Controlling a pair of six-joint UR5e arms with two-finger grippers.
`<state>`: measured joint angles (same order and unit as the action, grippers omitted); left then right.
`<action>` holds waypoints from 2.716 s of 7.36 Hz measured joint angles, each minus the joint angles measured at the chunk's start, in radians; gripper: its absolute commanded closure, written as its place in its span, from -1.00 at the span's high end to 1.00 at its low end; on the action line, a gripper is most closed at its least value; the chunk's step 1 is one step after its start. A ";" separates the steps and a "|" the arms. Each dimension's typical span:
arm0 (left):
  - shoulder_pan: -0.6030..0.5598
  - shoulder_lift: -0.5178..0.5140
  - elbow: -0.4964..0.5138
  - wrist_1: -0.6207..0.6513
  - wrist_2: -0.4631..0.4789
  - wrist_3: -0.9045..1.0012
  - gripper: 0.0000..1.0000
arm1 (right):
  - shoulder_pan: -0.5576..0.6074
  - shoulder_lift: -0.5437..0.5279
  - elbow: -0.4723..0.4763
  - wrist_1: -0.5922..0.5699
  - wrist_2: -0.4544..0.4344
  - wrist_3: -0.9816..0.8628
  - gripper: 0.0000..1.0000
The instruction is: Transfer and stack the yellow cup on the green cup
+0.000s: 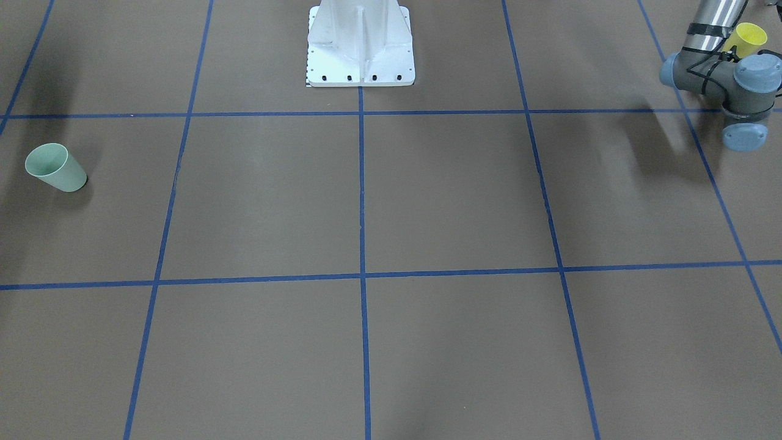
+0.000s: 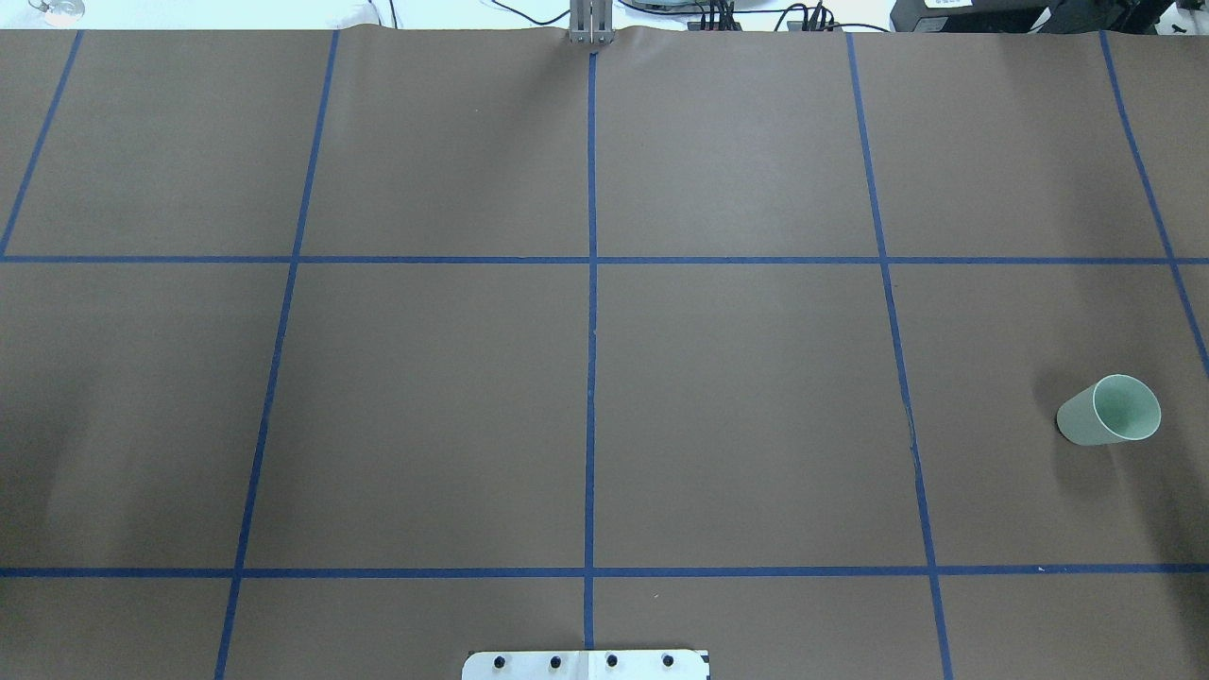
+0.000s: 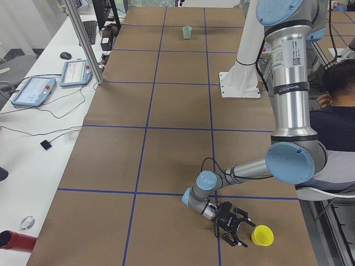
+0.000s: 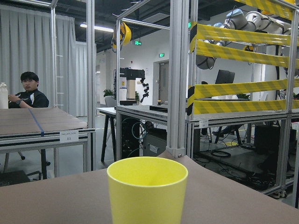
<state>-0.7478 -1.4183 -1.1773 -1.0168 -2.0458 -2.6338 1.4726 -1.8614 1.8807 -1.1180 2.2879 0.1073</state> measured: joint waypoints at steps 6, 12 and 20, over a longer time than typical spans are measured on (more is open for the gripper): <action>0.008 0.023 0.080 -0.025 -0.099 0.011 1.00 | 0.000 -0.001 0.000 0.009 0.004 0.000 1.00; 0.010 0.055 0.103 -0.058 -0.179 0.095 0.82 | 0.000 -0.006 0.000 0.020 0.004 -0.001 1.00; 0.028 0.066 0.103 -0.062 -0.101 0.222 -0.42 | 0.000 -0.005 -0.002 0.020 0.012 0.007 1.00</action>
<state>-0.7201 -1.3523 -1.0748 -1.0785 -2.1473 -2.4122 1.4726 -1.8667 1.8792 -1.0985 2.3004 0.1145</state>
